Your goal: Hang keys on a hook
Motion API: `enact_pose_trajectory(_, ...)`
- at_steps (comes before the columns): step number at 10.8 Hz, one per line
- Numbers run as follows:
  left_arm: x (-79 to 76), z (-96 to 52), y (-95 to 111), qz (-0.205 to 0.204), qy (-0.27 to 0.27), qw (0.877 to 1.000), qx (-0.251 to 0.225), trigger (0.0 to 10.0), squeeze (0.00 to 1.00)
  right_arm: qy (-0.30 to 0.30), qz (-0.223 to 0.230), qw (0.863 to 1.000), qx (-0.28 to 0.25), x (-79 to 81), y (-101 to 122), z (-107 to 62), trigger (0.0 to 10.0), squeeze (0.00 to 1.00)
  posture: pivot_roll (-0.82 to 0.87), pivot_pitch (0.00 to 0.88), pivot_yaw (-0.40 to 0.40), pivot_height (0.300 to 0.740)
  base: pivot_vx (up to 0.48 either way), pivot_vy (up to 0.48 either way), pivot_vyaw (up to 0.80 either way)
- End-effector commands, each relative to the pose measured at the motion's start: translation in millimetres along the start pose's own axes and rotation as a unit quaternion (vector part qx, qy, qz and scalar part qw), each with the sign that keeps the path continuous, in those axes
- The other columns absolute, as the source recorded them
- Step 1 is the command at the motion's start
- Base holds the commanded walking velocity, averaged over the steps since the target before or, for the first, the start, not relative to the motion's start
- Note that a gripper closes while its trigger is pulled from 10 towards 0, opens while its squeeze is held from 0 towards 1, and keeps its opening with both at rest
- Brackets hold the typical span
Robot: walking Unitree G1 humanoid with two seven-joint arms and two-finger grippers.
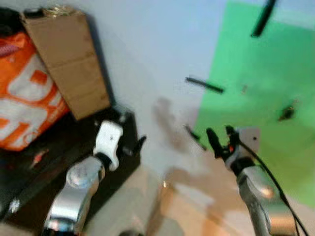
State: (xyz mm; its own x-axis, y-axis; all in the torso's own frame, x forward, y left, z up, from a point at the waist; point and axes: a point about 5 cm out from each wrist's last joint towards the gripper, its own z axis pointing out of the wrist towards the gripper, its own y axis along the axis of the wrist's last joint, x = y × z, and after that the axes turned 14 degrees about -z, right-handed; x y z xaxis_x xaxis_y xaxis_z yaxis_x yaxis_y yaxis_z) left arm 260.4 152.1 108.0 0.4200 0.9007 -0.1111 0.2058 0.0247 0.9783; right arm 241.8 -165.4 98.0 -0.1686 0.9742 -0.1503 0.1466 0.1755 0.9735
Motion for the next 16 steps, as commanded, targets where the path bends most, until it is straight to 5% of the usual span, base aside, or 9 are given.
enact_pose_trajectory(1,1.2,0.9,-0.6,0.009,0.01,1.0,0.0,10.0,0.0,-0.002,0.002,1.0,0.001,-1.5,0.5,-1.5,10.0,1.0,-0.05,0.0,0.045,0.74,0.0,0.0,0.8)
enact_pose_trajectory(9,-0.9,6.8,7.0,0.009,0.01,0.999,-0.03,10.0,0.0,-0.013,-0.016,1.0,0.017,-5.1,-3.4,-0.5,10.0,1.0,-0.05,0.0,0.047,0.74,0.0,0.0,0.8)
enact_pose_trajectory(16,0.1,3.8,2.6,0.006,0.017,1.0,-0.022,10.0,0.0,-0.024,-0.046,0.998,0.019,-5.1,-5.3,-1.0,10.0,1.0,-0.05,0.0,0.042,0.74,0.257,0.0,0.0)
